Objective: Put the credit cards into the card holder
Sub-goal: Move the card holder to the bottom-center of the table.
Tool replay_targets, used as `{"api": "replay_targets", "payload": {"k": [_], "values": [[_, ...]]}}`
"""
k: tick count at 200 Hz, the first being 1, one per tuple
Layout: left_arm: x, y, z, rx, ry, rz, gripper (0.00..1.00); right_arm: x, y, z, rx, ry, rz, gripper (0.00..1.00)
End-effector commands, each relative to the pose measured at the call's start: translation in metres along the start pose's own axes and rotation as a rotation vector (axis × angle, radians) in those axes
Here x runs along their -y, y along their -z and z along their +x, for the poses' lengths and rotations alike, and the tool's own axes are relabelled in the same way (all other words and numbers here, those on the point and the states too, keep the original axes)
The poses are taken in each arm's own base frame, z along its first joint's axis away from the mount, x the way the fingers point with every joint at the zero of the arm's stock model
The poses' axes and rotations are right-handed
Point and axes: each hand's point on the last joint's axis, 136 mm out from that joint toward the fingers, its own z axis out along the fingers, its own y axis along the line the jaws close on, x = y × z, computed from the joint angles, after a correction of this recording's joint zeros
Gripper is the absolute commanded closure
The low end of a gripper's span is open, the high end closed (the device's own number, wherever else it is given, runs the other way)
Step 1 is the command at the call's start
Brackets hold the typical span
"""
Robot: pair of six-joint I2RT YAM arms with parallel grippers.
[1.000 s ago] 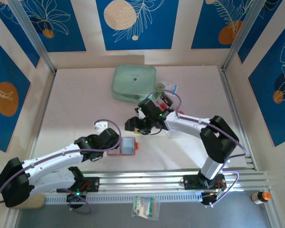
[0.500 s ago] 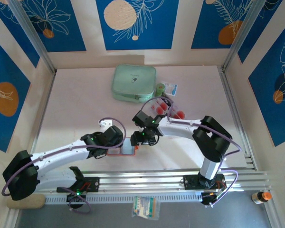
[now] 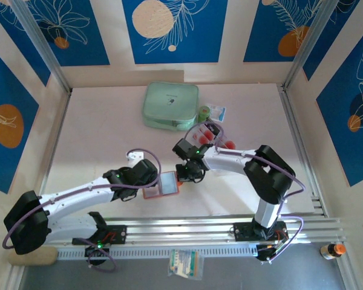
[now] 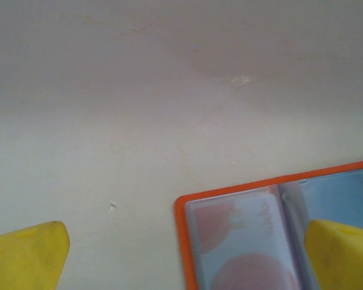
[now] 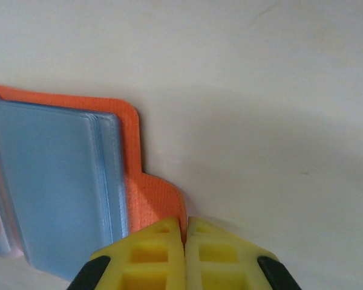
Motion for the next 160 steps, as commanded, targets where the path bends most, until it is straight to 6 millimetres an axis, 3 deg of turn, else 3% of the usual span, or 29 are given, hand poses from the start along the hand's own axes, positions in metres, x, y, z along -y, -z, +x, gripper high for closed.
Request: {"api": "replay_targets", "payload": {"k": [1, 49, 80, 96, 123, 137, 160], "values": [[0.007, 0.002, -0.007, 0.005, -0.001, 0.019, 0.0, 0.018, 0.01, 0.002, 0.014, -0.009, 0.021, 1.0], [0.012, 0.0, -0.007, -0.002, -0.002, 0.032, 0.0, 0.052, 0.015, 0.011, 0.016, -0.059, 0.045, 1.0], [0.014, 0.0, -0.008, -0.001, -0.008, 0.034, 0.0, 0.064, 0.018, 0.018, 0.015, -0.081, 0.038, 1.0], [0.015, -0.001, -0.008, -0.002, -0.009, 0.038, 0.0, 0.062, 0.024, 0.022, 0.013, -0.082, 0.011, 0.87], [0.019, -0.004, -0.007, -0.01, -0.01, 0.044, 0.0, 0.052, 0.056, 0.014, 0.069, -0.052, -0.031, 0.6], [0.02, -0.005, -0.007, -0.015, -0.012, 0.045, 0.0, 0.05, 0.079, 0.003, 0.124, -0.03, -0.042, 0.54], [0.024, -0.007, -0.008, -0.016, -0.016, 0.05, 0.0, 0.057, 0.115, -0.018, 0.212, 0.007, -0.019, 0.52]]}}
